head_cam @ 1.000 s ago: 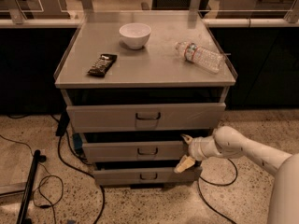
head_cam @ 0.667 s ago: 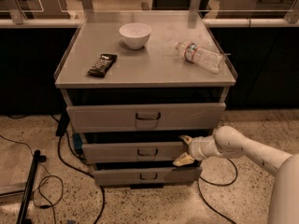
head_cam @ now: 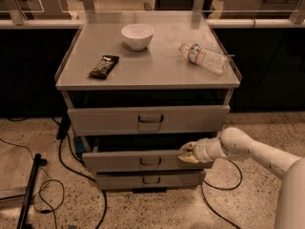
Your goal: Open middle drawer
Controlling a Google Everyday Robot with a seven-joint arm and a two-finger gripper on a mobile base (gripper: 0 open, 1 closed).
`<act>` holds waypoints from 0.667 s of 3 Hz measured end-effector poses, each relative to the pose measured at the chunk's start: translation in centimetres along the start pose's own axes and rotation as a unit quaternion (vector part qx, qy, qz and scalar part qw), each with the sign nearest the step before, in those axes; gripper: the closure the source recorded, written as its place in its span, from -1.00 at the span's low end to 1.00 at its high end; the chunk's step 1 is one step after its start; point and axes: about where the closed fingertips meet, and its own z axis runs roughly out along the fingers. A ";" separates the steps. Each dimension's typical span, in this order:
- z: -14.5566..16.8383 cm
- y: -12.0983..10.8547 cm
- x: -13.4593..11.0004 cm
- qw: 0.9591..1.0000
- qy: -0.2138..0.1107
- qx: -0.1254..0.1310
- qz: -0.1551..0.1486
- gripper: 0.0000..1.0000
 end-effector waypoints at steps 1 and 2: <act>-0.7 -0.3 -0.1 1.000 0.000 0.000 0.000 1.00; -0.9 -0.3 -0.1 1.000 0.000 0.001 0.001 1.00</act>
Offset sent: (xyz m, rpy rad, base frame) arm -0.3625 -0.0858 -0.0397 0.0520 0.1797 -0.3944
